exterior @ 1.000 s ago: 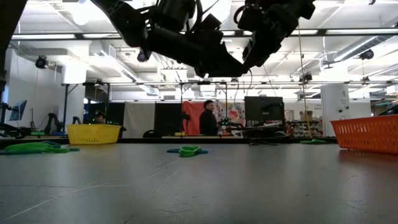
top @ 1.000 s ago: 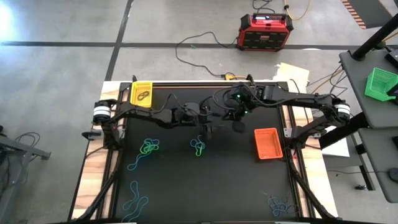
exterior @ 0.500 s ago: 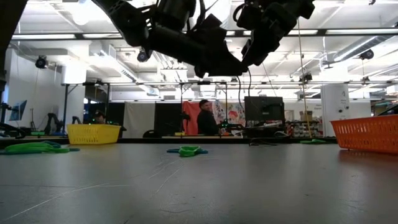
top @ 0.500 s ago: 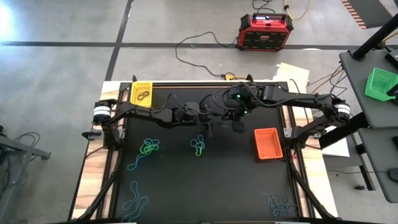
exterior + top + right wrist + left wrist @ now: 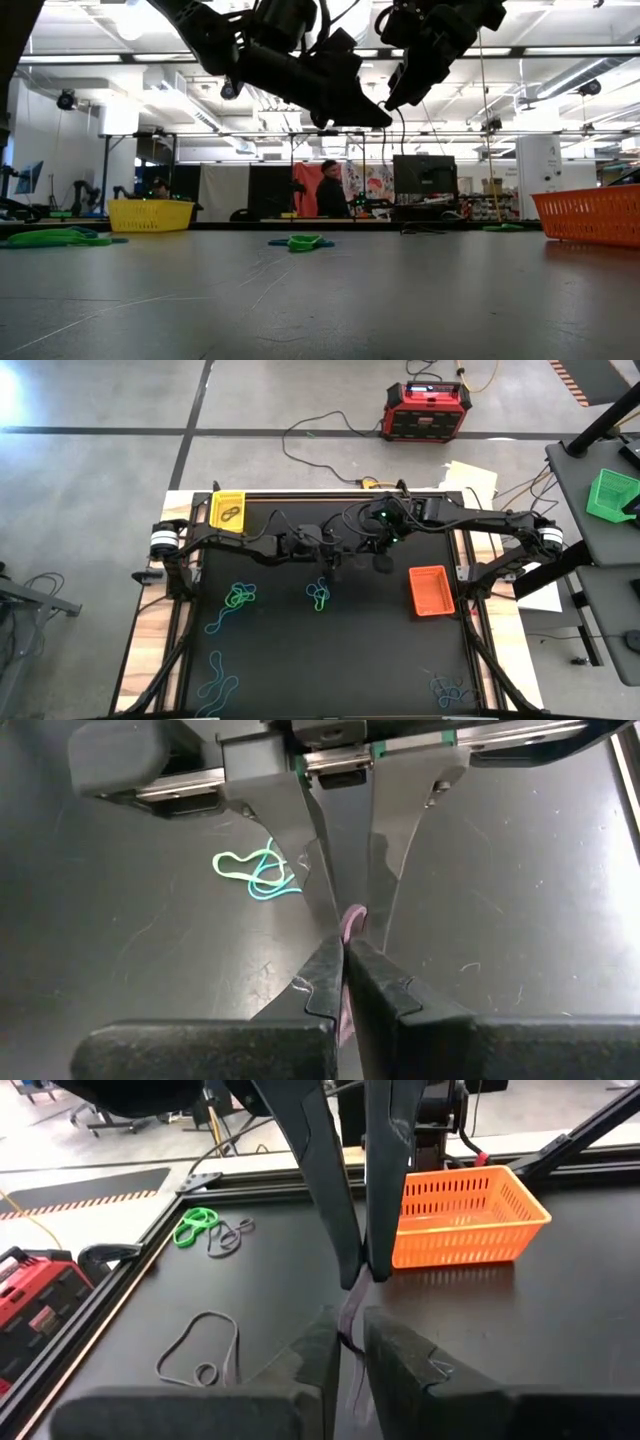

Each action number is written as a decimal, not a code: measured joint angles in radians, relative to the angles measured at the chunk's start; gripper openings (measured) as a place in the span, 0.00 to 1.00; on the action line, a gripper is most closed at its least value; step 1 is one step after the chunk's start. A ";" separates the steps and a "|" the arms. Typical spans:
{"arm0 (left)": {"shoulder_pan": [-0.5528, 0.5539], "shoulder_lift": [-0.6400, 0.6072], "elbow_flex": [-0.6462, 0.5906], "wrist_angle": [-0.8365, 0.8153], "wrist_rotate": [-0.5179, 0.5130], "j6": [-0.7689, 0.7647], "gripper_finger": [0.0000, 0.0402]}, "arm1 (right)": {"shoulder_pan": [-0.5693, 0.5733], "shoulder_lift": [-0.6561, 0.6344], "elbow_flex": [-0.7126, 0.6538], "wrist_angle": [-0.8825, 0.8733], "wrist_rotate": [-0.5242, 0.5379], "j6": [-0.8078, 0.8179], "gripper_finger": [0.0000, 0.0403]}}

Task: Sort rubber bands into baskets
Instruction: Put the purple rubber band into the yellow bin

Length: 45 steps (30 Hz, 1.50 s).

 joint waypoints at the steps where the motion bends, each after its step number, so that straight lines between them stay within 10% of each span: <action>1: 0.000 0.000 0.000 -0.003 0.000 0.000 0.07 | 0.000 0.000 0.000 0.000 0.000 -0.001 0.02; 14: 0.002 0.000 -0.008 -0.142 -0.197 0.038 0.21 | 0.000 0.000 -0.009 0.062 0.001 -0.017 0.02; 24: -0.001 -0.126 -0.247 -0.314 -0.262 -0.118 0.44 | 0.000 0.016 -0.093 0.472 0.009 -0.016 0.02; 45: -0.022 -0.557 -0.647 -0.221 -0.289 -0.249 0.49 | -0.019 0.483 0.007 0.699 0.089 0.115 0.02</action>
